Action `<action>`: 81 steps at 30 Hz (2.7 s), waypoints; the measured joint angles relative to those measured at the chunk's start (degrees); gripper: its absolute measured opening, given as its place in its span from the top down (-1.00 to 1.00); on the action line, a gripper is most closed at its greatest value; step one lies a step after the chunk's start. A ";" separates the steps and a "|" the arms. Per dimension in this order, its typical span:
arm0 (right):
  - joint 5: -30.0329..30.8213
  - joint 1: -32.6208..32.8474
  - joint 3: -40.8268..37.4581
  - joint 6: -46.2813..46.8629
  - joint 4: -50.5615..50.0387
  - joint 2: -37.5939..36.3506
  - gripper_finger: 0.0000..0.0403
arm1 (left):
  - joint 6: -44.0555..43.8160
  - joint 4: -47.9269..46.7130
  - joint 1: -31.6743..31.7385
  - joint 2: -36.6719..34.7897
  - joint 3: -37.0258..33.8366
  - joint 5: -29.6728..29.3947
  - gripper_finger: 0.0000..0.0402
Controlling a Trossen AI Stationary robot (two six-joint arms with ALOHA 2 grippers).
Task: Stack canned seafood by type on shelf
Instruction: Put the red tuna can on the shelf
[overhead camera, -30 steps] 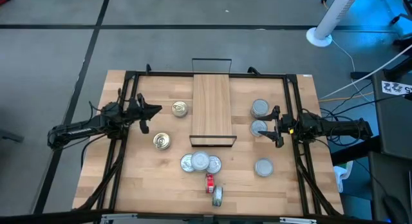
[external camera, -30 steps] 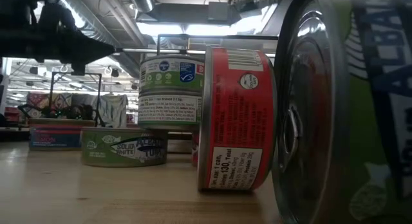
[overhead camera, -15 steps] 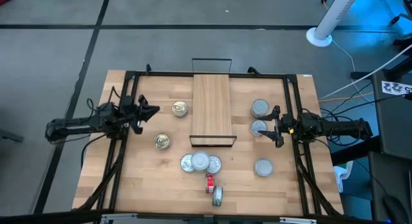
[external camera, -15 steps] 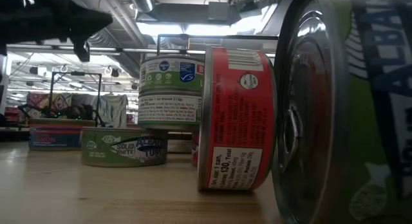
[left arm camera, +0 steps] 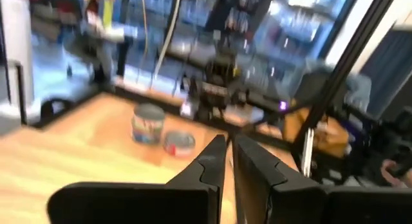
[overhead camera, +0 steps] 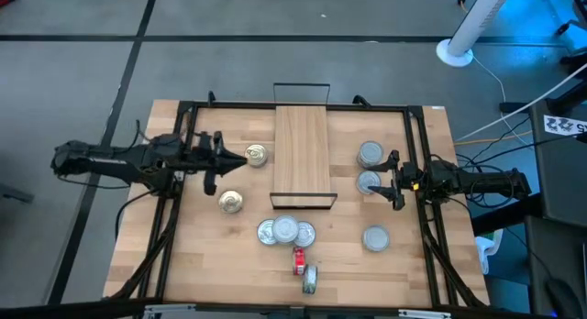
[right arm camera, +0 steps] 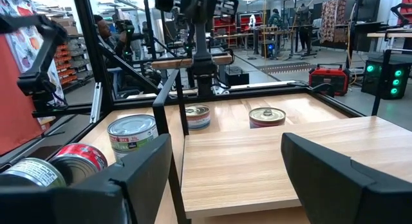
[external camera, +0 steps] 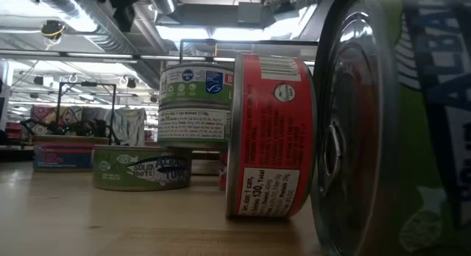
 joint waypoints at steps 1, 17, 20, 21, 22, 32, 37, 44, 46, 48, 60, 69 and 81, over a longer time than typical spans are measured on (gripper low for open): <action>0.00 0.00 0.02 0.02 -0.02 -0.02 -0.46 | -1.11 -2.66 -0.62 2.34 2.77 0.01 0.84; 0.00 0.00 0.01 0.00 0.00 -0.02 -0.46 | -52.56 -31.94 -15.31 39.19 39.37 11.75 0.84; 0.00 0.00 0.00 0.00 0.00 -0.02 -0.46 | -64.99 -31.38 -18.05 45.58 42.33 17.10 0.84; 0.00 0.00 0.02 0.02 -0.02 -0.02 -0.46 | -68.80 -30.84 -18.78 47.40 43.04 18.67 0.84; 0.00 0.00 0.01 0.01 0.00 -0.02 -0.46 | -71.89 -29.88 -19.43 49.06 43.51 19.80 0.84; -0.01 0.00 0.01 0.02 0.00 -0.02 -0.46 | -89.97 -15.28 -22.40 59.03 44.42 20.86 0.84; -0.02 0.00 0.01 0.02 -0.02 -0.01 -0.46 | -91.66 -9.19 -23.86 60.77 44.42 20.87 0.84; -0.03 0.00 0.01 0.02 -0.18 0.00 -0.46 | -95.13 -7.36 -24.56 62.91 44.49 20.23 0.77; -0.02 0.00 0.02 0.02 -0.19 0.00 -0.46 | -97.62 -7.13 -24.52 63.54 44.45 20.13 0.67; -0.04 0.00 0.00 0.02 -0.21 0.00 -0.46 | -99.43 -7.55 -24.53 63.64 44.45 20.08 0.54; -0.02 0.00 0.01 0.02 -0.22 0.00 -0.46 | -97.39 -9.40 -24.94 63.64 44.42 20.10 -0.16; -0.05 0.00 0.00 0.02 -0.27 0.00 -0.46 | -95.54 -9.24 -26.72 63.61 44.42 12.46 -0.19; -0.13 0.00 0.02 0.02 -1.01 0.00 -0.46 | -100.86 -19.72 -28.55 63.63 51.86 4.87 -0.01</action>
